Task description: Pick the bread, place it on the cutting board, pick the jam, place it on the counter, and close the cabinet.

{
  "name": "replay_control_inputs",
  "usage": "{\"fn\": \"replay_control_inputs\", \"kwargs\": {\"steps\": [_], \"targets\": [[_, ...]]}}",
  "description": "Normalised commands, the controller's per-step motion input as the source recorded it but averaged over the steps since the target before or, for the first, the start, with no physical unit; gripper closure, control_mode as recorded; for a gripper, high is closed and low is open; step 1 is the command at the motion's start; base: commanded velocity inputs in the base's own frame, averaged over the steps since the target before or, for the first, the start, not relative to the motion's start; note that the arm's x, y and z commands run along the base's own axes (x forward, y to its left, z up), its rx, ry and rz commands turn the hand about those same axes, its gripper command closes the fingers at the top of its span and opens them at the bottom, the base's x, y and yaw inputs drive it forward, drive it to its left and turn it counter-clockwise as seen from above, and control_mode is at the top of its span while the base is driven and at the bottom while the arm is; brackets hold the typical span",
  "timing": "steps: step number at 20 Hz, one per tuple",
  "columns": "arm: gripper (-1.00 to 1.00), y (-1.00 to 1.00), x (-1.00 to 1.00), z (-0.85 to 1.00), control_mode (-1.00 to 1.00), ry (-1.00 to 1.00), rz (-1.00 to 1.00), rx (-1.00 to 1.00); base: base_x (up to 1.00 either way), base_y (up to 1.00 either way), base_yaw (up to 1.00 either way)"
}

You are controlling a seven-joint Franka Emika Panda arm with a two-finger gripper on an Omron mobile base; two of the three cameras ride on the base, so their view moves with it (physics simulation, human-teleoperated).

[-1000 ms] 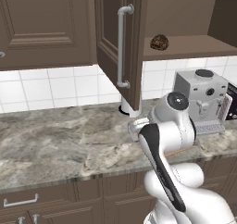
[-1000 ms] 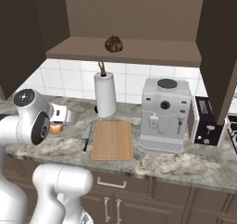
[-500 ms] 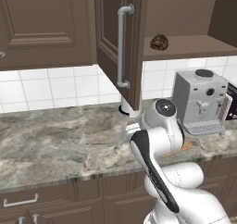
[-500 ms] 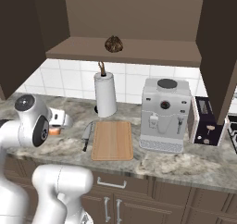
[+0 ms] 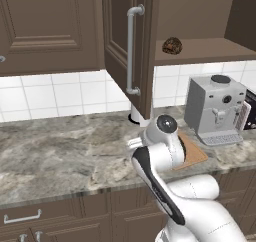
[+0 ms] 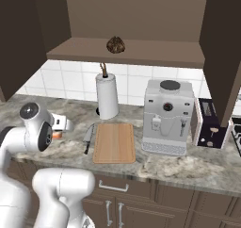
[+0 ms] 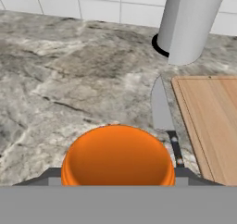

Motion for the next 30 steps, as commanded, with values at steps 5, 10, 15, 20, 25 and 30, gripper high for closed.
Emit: {"fn": "replay_control_inputs", "kwargs": {"steps": [5,10,15,20,25,30], "targets": [[1.00,0.16,0.38,-0.17,-1.00,0.00,0.00,0.00,0.00,0.00,0.00],[1.00,0.11,0.42,-0.06,-1.00,0.00,0.00,0.00,0.00,0.00,0.00],[1.00,0.05,0.38,-0.03,-1.00,0.00,0.00,0.00,0.00,0.00,0.00],[1.00,0.01,0.36,-0.04,-1.00,-0.01,0.00,0.00,0.00,0.00,0.00],[1.00,0.00,0.25,-0.12,-1.00,-0.04,0.00,0.00,0.00,0.00,0.00],[1.00,0.00,0.13,-0.21,-1.00,-0.07,0.00,0.00,0.00,0.00,0.00]]}}
